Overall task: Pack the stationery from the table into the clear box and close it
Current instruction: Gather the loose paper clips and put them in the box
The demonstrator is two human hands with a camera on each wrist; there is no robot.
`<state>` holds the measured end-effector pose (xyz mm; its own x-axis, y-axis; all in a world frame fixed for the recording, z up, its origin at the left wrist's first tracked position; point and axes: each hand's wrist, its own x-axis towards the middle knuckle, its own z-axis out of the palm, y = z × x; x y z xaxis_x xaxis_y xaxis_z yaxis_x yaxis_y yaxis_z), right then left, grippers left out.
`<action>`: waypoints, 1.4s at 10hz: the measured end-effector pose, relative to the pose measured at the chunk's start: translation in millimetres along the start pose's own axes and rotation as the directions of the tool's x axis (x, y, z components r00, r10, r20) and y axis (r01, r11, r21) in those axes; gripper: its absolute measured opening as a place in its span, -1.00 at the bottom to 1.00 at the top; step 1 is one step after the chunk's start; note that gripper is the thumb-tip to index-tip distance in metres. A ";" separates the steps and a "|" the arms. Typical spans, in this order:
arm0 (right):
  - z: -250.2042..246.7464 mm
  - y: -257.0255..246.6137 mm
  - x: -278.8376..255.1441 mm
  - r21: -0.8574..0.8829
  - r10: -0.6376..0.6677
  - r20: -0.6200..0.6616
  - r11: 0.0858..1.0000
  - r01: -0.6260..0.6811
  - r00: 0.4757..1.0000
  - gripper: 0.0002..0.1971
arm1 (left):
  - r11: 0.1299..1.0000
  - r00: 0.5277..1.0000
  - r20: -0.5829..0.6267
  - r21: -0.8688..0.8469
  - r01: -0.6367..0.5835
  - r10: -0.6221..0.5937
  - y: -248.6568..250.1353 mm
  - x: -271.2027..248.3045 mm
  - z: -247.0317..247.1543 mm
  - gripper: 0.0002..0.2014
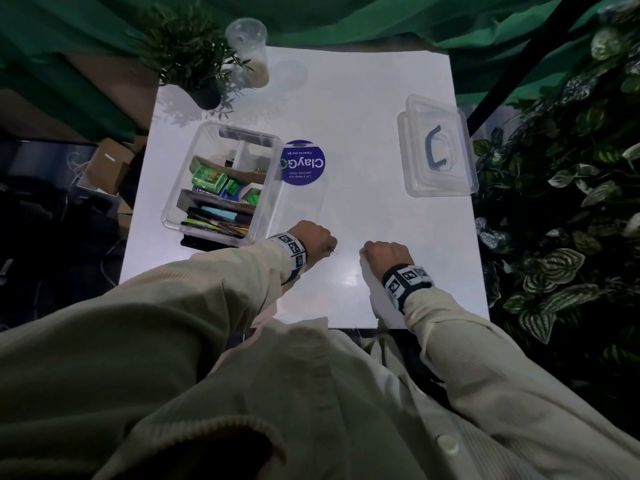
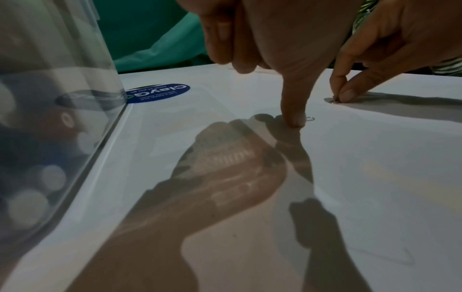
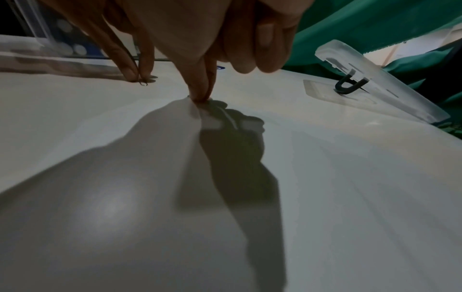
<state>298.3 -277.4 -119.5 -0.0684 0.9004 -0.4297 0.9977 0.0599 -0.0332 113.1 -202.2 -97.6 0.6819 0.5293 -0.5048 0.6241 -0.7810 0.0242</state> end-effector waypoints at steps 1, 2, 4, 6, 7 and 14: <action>6.4 -1.1 -2.8 0.012 0.006 -0.022 1.000 -0.006 1.000 -0.72 | 1.000 1.000 -0.007 0.005 -0.003 0.003 1.9 2.5 2.2 -0.75; 7.4 -5.3 -3.7 0.040 0.041 -0.030 0.998 -0.040 0.999 -0.72 | 0.996 0.998 0.006 -0.067 0.056 -0.056 5.4 2.8 3.7 -0.77; 4.7 -9.3 0.7 0.329 0.218 0.055 0.917 -0.224 0.974 -0.74 | 0.940 0.978 0.069 -0.267 0.211 -0.199 9.9 2.2 9.1 -0.83; 9.9 4.1 -10.6 0.407 0.214 0.024 0.890 -0.205 0.976 -0.74 | 0.870 0.949 -0.005 -0.401 0.287 -0.316 1.6 1.5 -4.0 -0.72; 7.7 6.0 -14.2 0.392 0.243 0.003 0.892 -0.225 0.970 -0.70 | 0.832 0.904 -0.145 -0.470 0.295 -0.402 -14.6 -1.4 -23.3 -0.75; 3.9 -16.9 -5.2 0.401 0.306 0.117 0.856 -0.327 0.945 -0.71 | 0.824 0.908 -0.095 -0.465 0.322 -0.409 -26.5 -16.8 -23.2 -0.74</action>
<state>281.7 -284.8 -120.2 0.2407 0.8188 -0.5213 0.8745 -0.4159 -0.2495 94.0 -182.8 -69.8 0.4002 0.8312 -0.3859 0.9118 -0.3189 0.2587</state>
